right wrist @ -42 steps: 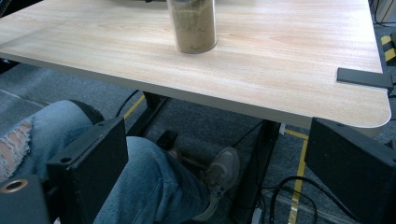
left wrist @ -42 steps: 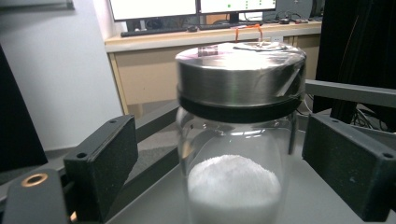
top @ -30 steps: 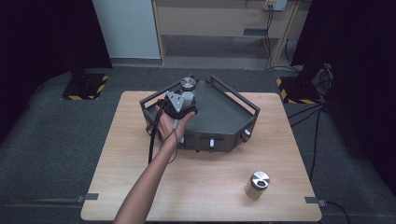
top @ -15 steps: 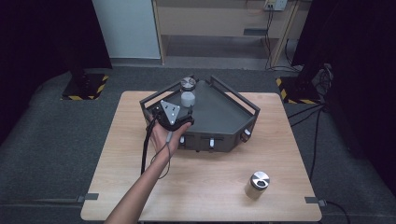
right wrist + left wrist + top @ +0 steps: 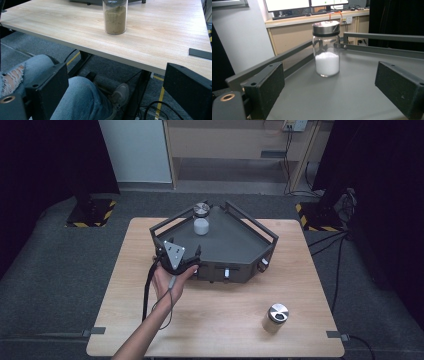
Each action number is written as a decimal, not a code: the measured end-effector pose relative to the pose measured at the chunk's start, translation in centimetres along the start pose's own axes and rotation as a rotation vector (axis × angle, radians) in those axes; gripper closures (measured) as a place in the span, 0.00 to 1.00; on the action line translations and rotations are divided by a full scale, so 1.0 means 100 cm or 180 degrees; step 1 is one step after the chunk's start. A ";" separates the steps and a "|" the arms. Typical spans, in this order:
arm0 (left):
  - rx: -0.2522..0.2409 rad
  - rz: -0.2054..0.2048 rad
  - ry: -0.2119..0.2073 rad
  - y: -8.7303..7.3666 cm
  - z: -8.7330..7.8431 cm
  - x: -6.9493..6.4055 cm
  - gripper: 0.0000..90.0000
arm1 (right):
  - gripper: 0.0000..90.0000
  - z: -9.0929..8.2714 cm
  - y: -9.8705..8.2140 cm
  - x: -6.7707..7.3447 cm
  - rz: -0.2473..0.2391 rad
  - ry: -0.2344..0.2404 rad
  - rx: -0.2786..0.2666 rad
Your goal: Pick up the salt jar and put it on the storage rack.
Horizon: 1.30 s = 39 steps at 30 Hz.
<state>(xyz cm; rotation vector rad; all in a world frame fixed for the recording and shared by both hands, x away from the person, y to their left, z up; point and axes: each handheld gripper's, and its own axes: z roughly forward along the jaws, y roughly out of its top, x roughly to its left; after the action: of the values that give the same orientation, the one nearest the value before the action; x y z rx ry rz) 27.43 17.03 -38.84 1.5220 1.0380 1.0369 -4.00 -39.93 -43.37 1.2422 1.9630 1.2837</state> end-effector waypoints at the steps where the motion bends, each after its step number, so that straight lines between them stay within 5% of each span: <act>1: 0.0006 0.0022 0.0006 -0.001 -0.003 0.000 0.09 | 0.07 0.000 0.000 0.000 -0.0008 0.0003 0.0003; 16: 0.0100 -0.0050 -0.0114 -0.019 -0.042 0.001 0.09 | 0.07 -0.001 0.001 0.003 -0.0069 0.0029 -0.0008; 39: 0.0293 -0.0143 -0.0092 -0.072 -0.090 -0.016 0.09 | 0.07 0.001 0.002 0.003 -0.0112 0.0109 0.0017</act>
<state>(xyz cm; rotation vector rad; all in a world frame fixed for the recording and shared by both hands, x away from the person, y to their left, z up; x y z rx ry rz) 17.62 18.88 -44.71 1.5759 1.1079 0.9445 -3.99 -39.55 -43.18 1.1905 2.0047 1.2914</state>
